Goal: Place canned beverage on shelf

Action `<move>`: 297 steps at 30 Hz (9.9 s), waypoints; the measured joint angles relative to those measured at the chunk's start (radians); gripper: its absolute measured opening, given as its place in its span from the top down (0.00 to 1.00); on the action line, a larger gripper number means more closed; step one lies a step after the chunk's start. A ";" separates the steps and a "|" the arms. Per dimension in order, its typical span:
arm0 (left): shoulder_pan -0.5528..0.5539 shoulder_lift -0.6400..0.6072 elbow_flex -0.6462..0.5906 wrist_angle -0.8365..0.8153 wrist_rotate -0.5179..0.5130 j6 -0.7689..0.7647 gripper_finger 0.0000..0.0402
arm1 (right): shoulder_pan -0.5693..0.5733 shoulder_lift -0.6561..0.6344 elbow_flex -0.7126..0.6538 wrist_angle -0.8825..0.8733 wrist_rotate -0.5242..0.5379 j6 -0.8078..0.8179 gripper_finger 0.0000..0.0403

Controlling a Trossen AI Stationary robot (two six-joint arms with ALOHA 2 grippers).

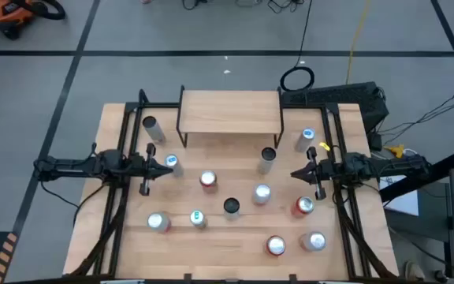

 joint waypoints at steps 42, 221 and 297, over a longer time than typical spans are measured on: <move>0.000 0.000 0.000 0.000 0.000 0.000 1.00 | 0.000 0.000 0.000 0.000 0.000 0.000 1.00; -0.003 1.207 1.645 -0.919 -0.317 -0.324 1.00 | -0.007 1.035 1.386 -0.617 0.079 0.286 1.00; 0.953 1.434 1.509 -1.593 -0.142 -0.440 0.19 | -0.204 1.068 1.386 -0.960 0.132 0.506 1.00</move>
